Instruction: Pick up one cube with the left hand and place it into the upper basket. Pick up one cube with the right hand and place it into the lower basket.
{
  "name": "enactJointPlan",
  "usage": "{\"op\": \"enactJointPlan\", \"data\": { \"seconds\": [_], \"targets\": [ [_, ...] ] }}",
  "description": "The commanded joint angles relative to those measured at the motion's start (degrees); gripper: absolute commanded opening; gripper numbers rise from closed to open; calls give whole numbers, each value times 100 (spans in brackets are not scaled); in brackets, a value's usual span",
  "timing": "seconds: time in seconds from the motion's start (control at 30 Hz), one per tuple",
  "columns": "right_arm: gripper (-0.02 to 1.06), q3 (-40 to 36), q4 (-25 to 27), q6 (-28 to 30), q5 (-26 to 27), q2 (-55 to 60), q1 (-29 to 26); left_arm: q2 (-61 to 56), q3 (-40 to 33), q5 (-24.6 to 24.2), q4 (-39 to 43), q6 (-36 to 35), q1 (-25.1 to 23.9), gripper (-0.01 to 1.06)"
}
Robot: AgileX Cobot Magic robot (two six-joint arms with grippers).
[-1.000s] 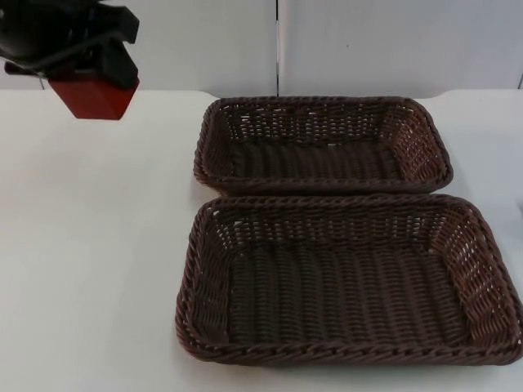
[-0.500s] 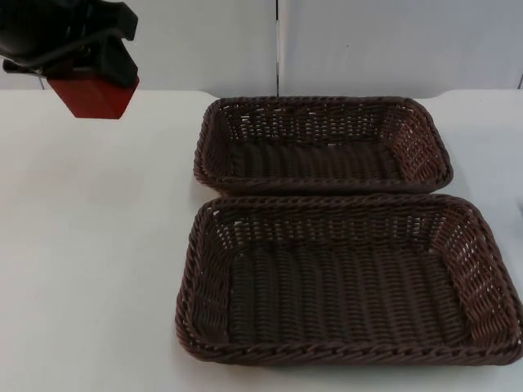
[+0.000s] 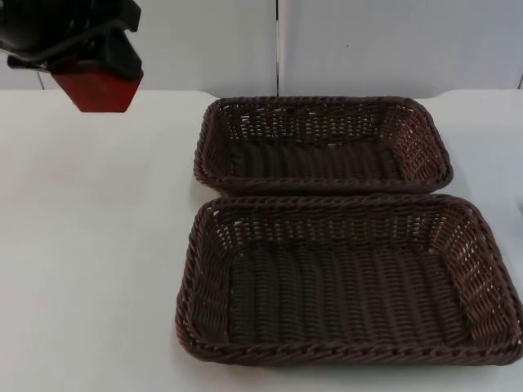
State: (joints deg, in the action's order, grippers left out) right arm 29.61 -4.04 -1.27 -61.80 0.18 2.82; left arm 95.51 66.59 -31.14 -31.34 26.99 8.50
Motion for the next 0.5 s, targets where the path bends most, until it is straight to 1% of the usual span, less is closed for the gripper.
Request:
{"op": "enactJointPlan", "data": {
  "seconds": [0.0,0.03,0.1,0.23,0.27,0.37,0.4,0.47],
  "targets": [
    [105,-15,-26,60,-3,-18,-41,-37,125,45,-99,-44,124,0],
    [105,-15,-26,60,-3,-18,-41,18,231,42,-99,-44,212,0],
    [105,-15,-26,60,-3,-18,-41,51,279,42,-99,-44,238,0],
    [105,-15,-26,60,-3,-18,-41,524,820,-10,-99,-90,585,0],
    [105,-15,-26,60,-3,-18,-41,524,820,-10,-99,-90,585,0],
    [105,-15,-26,60,-3,-18,-41,954,1249,-69,-99,-108,830,0],
    [105,-15,-26,60,-3,-18,-41,954,1249,-69,-99,-108,830,0],
    [105,-15,-26,60,-3,-18,-41,1226,1554,-83,-72,-153,963,0]
  ]
}}
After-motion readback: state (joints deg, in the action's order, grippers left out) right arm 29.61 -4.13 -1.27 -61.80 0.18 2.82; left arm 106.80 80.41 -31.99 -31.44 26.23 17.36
